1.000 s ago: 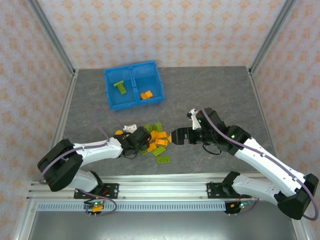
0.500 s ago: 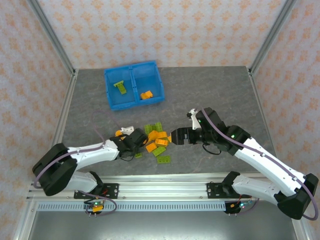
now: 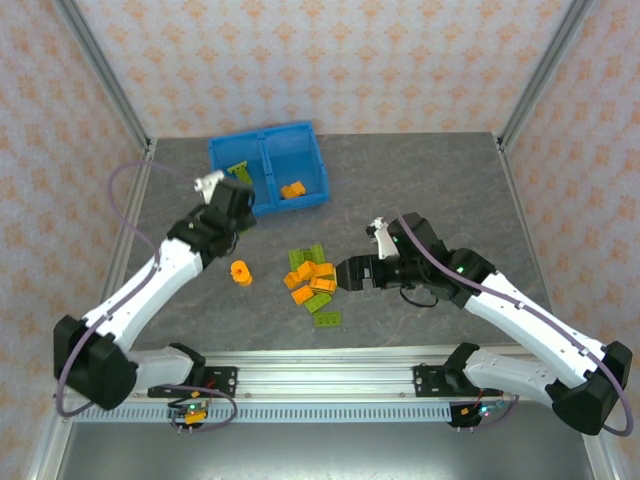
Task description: Sort the legos into containers by color
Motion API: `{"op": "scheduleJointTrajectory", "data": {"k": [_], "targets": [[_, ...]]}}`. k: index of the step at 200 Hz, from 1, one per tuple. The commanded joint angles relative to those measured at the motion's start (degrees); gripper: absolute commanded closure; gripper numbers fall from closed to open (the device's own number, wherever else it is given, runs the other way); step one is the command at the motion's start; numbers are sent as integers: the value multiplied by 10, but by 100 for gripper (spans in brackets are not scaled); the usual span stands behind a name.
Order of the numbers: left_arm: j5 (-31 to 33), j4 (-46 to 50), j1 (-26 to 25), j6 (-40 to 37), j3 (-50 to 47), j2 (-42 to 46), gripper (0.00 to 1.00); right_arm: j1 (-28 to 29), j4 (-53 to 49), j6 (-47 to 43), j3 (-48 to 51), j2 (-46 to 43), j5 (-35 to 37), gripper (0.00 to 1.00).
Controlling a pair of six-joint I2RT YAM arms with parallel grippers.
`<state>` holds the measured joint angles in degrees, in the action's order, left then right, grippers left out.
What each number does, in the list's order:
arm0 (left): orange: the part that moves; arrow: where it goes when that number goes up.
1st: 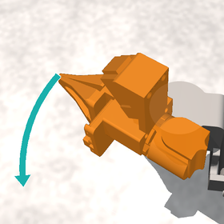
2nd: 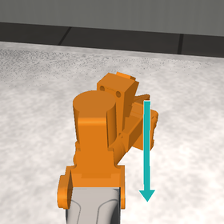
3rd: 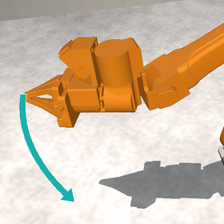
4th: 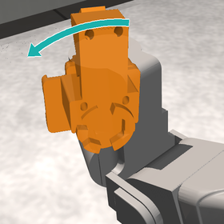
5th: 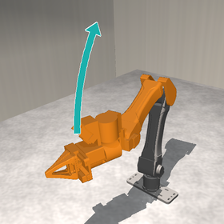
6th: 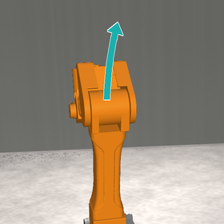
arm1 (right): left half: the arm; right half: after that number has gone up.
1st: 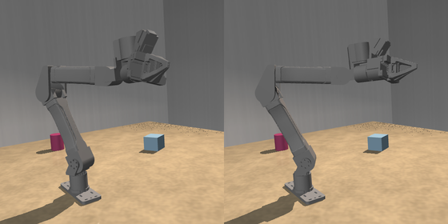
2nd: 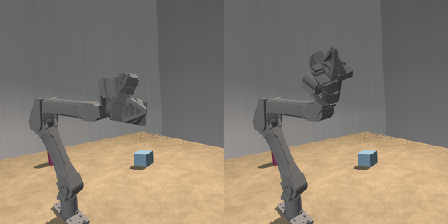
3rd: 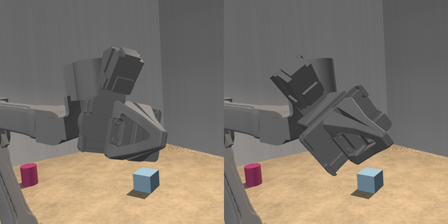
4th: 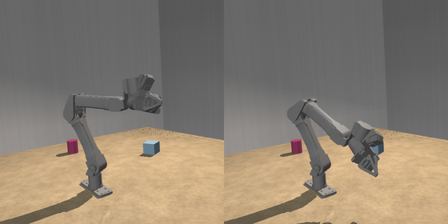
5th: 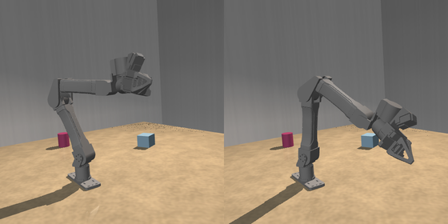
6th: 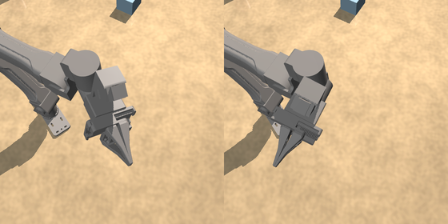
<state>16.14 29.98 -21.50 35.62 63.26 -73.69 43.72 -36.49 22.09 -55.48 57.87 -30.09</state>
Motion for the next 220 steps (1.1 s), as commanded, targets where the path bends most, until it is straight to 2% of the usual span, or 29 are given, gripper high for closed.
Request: {"op": "scheduleJointTrajectory", "data": {"k": [1,41,71,94,115,140,167,199,220], "targets": [[9,6,38,-88,92,-92,77,3,23,9,4,-1,-6,3],[25,28,90,-136,289,-293,77,3,6,-2,-1,-1,6,3],[-1,106,126,-130,470,-467,77,3,-1,-13,-6,2,7,3],[-15,134,137,-135,561,-545,76,3,-4,-17,-6,8,9,3],[-33,150,148,-132,611,-587,70,3,1,-14,0,11,9,2],[-32,167,151,-128,630,-597,65,3,9,-8,2,15,9,2],[-36,164,151,-133,614,-569,52,3,12,-4,-4,21,7,3],[-54,153,151,-130,572,-499,45,3,7,3,-16,20,11,3],[-94,132,150,-103,504,-415,47,3,12,13,-17,15,26,3]]}}
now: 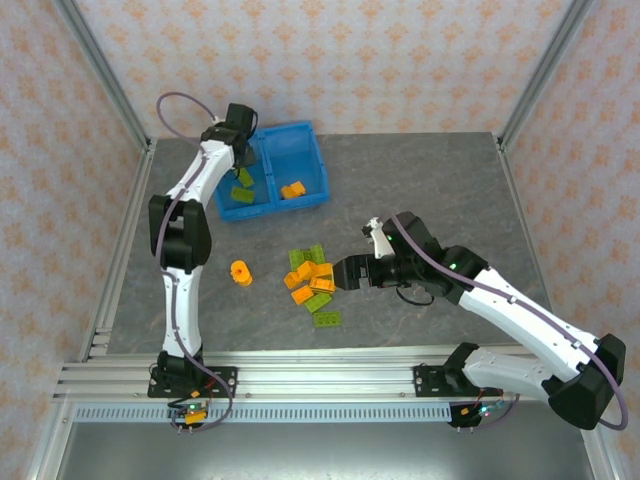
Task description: Sort the legos into containers by color
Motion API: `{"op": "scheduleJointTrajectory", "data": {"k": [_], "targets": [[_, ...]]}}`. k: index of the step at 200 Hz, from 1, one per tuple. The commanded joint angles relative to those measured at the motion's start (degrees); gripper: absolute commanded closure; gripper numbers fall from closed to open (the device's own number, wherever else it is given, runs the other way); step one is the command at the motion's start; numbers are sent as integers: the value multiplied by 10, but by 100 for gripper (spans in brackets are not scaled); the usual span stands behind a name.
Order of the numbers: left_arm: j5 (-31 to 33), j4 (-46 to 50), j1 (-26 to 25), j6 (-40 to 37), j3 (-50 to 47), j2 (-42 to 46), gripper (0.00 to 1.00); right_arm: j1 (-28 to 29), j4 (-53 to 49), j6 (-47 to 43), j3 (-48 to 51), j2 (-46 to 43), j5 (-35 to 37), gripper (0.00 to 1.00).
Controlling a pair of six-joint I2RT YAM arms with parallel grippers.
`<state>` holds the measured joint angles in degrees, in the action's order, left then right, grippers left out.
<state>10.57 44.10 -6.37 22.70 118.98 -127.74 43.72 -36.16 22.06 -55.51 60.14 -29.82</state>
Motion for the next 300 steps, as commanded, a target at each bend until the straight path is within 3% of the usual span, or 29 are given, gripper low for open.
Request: {"op": "scheduleJointTrajectory", "data": {"k": [1,19,34,68,84,113,145,169,231,253,274,300], "targets": [[-42,-12,-1,28,-60,131,47,3,8,13,-17,-8,24,3],[-88,-78,-11,62,-180,257,49,4,8,21,-18,-4,48,4],[-86,-107,-39,60,-265,364,49,10,8,23,-26,4,47,4],[-34,-77,-151,-43,-387,586,49,39,30,24,-50,52,42,4],[-45,-38,-196,-102,-421,668,48,52,49,23,-70,101,33,4],[-133,43,-243,-195,-443,790,41,85,96,25,-117,202,22,4],[-243,94,-249,-238,-463,905,37,129,113,16,-210,340,35,6],[-256,157,-248,-257,-465,946,26,159,109,6,-293,444,70,6],[-152,250,-247,-208,-466,953,9,183,75,-16,-482,665,173,6],[-151,257,-247,-186,-476,949,6,183,51,-25,-549,724,180,7],[-148,251,-248,-175,-492,952,4,185,22,-24,-601,773,183,15],[-133,248,-248,-167,-499,954,2,184,-5,-18,-636,802,208,37]]}}
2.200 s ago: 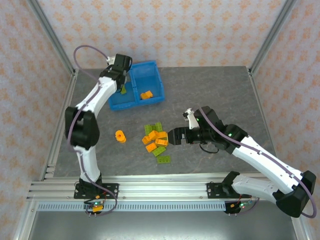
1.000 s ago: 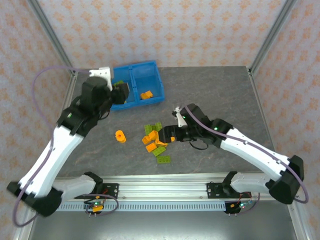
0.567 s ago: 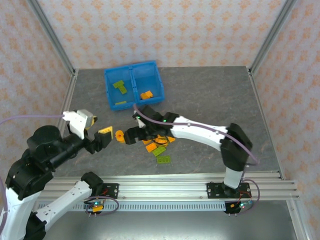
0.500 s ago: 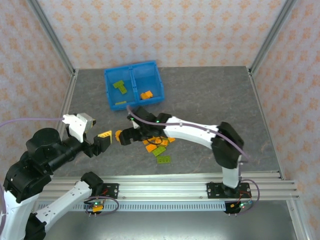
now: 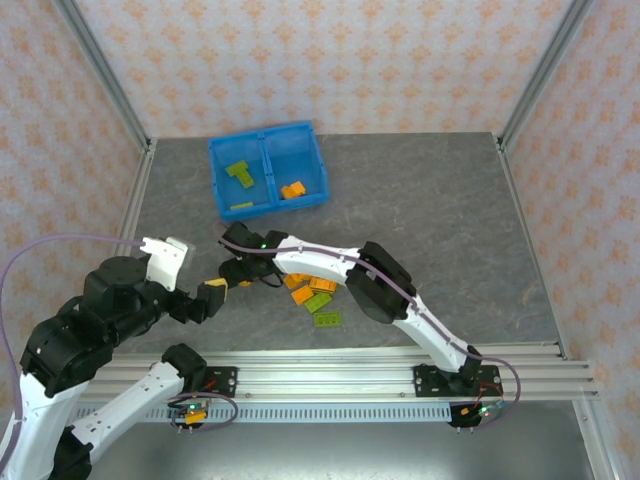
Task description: Sort the legos into containers by color
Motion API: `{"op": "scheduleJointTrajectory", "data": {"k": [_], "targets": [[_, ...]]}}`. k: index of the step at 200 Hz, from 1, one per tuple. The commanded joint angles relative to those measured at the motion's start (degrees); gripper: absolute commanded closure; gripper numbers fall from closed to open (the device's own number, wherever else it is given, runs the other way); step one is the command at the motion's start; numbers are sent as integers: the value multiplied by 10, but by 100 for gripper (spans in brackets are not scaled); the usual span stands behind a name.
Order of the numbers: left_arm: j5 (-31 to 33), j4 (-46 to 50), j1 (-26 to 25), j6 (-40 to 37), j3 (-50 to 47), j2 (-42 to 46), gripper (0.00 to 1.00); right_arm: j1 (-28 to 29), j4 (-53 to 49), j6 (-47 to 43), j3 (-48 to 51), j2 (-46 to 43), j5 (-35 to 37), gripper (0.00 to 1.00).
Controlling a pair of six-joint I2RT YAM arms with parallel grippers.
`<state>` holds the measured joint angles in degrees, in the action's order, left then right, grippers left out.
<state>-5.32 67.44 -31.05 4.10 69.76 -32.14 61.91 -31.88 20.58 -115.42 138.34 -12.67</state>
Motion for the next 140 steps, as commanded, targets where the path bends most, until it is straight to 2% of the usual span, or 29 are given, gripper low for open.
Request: {"op": "scheduleJointTrajectory", "data": {"k": [1,19,38,50,68,121,140], "targets": [[26,14,-1,19,-7,-2,2,3,-48,-3,-37,21,37,38],[22,10,-1,25,-8,0,1,4,-50,-1,-37,20,40,51],[-1,1,-2,22,-13,3,1,2,-37,7,-18,4,43,59],[-12,-6,-1,18,-18,5,1,-7,0,23,18,-21,15,62],[-17,-13,-1,15,-23,7,1,-30,58,54,85,-72,-26,71],[-69,-111,-1,-23,-31,-28,1,-82,57,18,169,-228,-14,72],[-61,-165,-1,-53,-34,-53,0,-100,40,-11,165,-266,26,71]]}}
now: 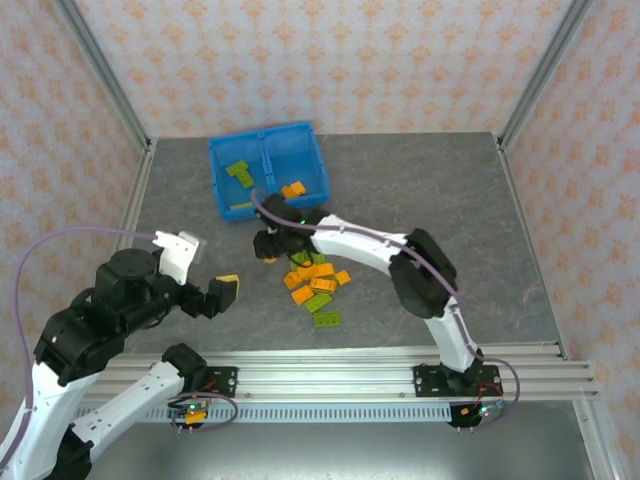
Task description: Sort the legos into containers by color
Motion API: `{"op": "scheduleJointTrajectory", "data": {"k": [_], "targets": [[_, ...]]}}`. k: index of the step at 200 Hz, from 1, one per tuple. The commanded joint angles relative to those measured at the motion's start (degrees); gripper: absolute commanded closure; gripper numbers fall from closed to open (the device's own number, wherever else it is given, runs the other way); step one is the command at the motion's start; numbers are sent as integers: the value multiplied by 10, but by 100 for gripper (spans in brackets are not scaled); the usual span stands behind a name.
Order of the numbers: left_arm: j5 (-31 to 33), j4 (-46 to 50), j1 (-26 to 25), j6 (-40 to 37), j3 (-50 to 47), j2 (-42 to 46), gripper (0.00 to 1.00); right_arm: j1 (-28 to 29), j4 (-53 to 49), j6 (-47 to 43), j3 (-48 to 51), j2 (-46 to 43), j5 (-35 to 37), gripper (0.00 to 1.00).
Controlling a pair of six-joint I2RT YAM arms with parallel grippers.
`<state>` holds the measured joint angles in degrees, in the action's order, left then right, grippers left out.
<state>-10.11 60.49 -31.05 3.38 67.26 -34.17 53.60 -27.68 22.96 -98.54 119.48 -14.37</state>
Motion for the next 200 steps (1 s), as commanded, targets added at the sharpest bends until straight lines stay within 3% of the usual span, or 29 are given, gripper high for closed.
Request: {"op": "scheduleJointTrajectory", "data": {"k": [1,36,70,134,173,200], "targets": [[-11,-99,-1,-47,-9,-34,0,-18,-4,-37,-4,-78,46,71],[123,-209,-1,-77,-37,-72,0,-67,-39,-83,-80,-66,115,68],[194,-326,-1,-111,-110,-71,0,-107,-84,-110,-233,38,163,68],[160,-359,2,-147,-196,-49,0,-161,-129,-109,-516,290,160,69],[154,-357,2,-153,-196,-64,0,-165,-101,-101,-530,332,119,67],[156,-349,2,-152,-190,-77,0,-165,-100,-92,-528,334,117,53]]}}
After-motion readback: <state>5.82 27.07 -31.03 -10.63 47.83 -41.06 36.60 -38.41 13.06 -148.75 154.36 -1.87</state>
